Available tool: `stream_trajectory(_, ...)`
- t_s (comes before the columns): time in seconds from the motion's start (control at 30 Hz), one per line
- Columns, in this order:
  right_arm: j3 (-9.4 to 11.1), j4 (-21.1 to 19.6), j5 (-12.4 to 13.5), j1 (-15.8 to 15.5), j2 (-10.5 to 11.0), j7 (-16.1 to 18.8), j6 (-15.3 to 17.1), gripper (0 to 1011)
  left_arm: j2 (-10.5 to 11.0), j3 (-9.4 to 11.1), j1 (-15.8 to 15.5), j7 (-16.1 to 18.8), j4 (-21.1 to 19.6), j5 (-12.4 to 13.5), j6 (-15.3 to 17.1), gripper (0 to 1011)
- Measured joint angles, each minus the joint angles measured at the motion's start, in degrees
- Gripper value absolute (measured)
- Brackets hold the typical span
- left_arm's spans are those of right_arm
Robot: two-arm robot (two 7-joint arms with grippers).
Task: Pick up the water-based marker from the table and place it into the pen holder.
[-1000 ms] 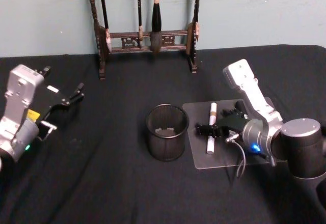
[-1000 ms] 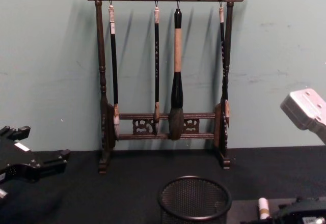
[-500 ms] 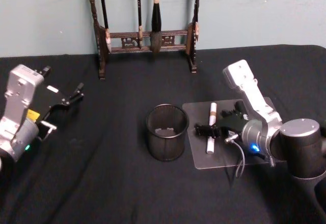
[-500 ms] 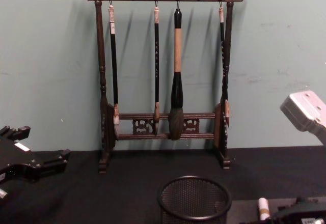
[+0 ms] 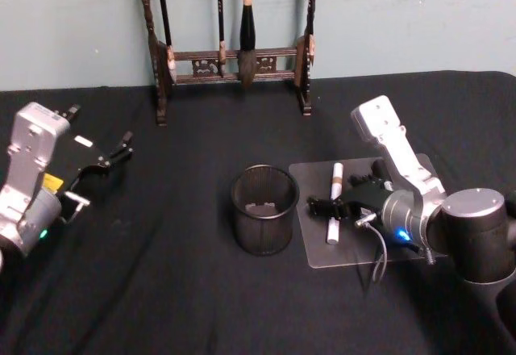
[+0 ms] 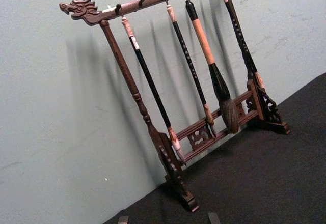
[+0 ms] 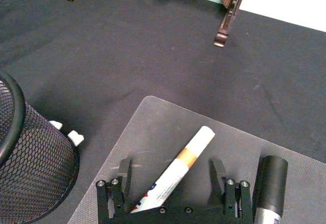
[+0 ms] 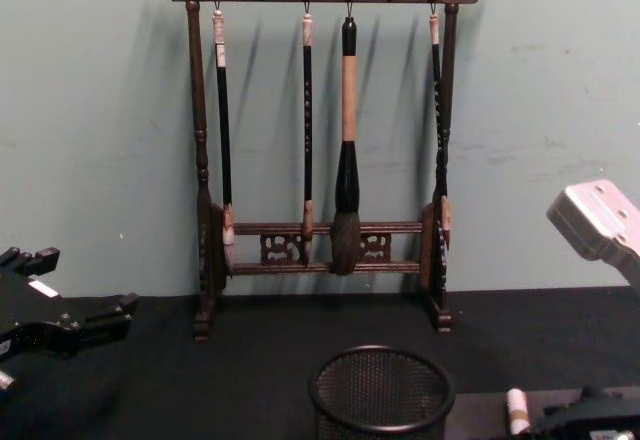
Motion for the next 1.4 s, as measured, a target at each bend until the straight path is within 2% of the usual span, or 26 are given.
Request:
stream_trajectory(0.27, -0.04, 0.0, 0.13, -0.01, 0.04, -0.09, -0.04, 1002, 0.0, 0.0, 0.0, 0.0, 0.0, 0.0, 0.0, 1001)
stream_trajectory(0.4, -0.05, -0.01, 0.2, -0.01, 0.05, -0.14, -0.06, 944, 0.0, 0.0, 0.0, 0.0, 0.0, 0.0, 0.0, 1001)
stream_trajectory(0.67, -0.05, -0.05, 0.31, -0.01, 0.05, -0.18, -0.09, 760, 0.0, 0.0, 0.0, 0.0, 0.0, 0.01, 0.0, 1001)
stream_trajectory(0.77, -0.05, -0.07, 0.35, -0.01, 0.05, -0.2, -0.09, 622, 0.0, 0.0, 0.0, 0.0, 0.0, 0.0, 0.0, 1001)
stream_trajectory(0.87, -0.05, -0.08, 0.37, -0.01, 0.05, -0.22, -0.09, 564, 0.0, 0.0, 0.0, 0.0, 0.0, 0.0, 0.0, 1001)
stream_trajectory(0.97, -0.05, -0.08, 0.39, -0.01, 0.06, -0.24, -0.09, 432, 0.0, 0.0, 0.0, 0.0, 0.0, 0.0, 0.0, 1001)
stream_trajectory(1.23, -0.04, -0.08, 0.43, -0.01, 0.06, -0.25, -0.09, 198, 0.0, 0.0, 0.0, 0.0, 0.0, 0.0, 0.0, 1001)
stream_trajectory(1.4, -0.04, -0.08, 0.43, -0.01, 0.06, -0.26, -0.08, 181, 0.0, 0.0, 0.0, 0.0, 0.0, 0.0, 0.0, 1001)
